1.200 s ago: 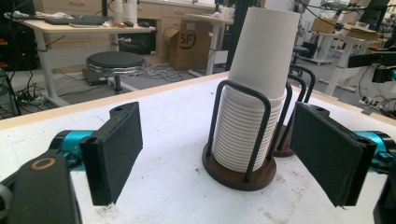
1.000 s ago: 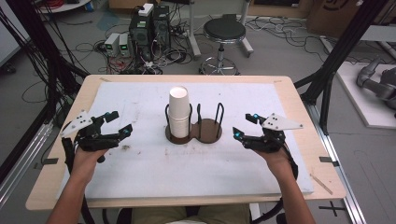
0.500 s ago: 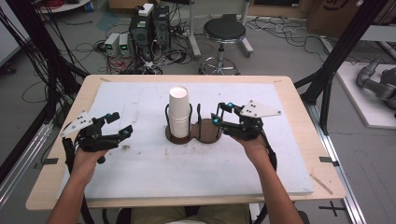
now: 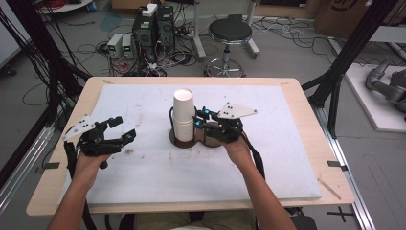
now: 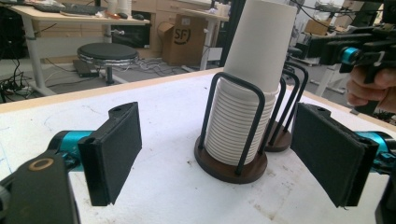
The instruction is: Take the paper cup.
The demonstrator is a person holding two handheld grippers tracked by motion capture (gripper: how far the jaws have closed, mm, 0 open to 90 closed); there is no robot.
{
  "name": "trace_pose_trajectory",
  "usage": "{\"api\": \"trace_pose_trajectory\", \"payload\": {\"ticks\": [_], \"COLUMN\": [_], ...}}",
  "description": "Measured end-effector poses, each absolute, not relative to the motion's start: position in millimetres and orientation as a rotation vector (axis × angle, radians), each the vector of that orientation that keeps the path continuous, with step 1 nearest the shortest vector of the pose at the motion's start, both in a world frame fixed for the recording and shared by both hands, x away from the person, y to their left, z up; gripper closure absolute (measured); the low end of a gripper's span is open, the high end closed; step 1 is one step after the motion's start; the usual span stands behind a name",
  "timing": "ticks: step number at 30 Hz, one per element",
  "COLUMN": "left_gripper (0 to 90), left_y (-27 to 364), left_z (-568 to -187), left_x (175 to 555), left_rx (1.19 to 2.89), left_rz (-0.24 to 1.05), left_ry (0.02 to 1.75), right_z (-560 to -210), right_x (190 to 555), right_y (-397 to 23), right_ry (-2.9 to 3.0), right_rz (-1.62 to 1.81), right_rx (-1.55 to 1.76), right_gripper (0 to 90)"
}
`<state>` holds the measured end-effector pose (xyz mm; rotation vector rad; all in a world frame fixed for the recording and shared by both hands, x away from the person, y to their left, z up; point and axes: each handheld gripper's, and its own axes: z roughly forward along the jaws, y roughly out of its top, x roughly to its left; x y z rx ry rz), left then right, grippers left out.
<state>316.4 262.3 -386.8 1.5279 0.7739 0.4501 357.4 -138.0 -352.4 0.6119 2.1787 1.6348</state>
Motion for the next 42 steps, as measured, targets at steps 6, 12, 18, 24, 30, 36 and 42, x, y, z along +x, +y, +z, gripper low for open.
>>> {"api": "trace_pose_trajectory", "payload": {"ticks": [6, 12, 18, 24, 30, 36, 42], "left_gripper": [16.9, 16.9, 16.9, 16.9, 16.9, 16.9, 16.9], "left_y": [263, 264, 264, 260, 252, 248, 227], "left_z": [-389, -389, -389, -386, -378, -367, -348], "left_x": [317, 316, 317, 321, 328, 339, 358], "left_rx": [1.532, 1.525, 1.525, 1.517, 1.515, 1.521, 1.559], "left_rz": [0.448, 0.448, 0.445, 0.442, 0.441, 0.457, 0.455], "left_ry": [0.777, 0.773, 0.772, 0.758, 0.737, 0.729, 0.685], "right_z": [-364, -374, -385, -399, -401, -402, -402], "right_x": [356, 355, 355, 357, 356, 356, 356], "right_y": [-122, -109, -103, -96, -92, -87, -86], "right_ry": [2.165, 2.174, 2.197, 2.222, 2.207, 2.182, 2.183], "right_rz": [1.596, 1.579, 1.561, 1.496, 1.485, 1.478, 1.476], "right_rx": [0.604, 0.63, 0.68, 0.731, 0.795, 0.876, 0.887], "right_gripper": [90.0, 90.0, 90.0, 90.0, 90.0, 90.0, 90.0]}}
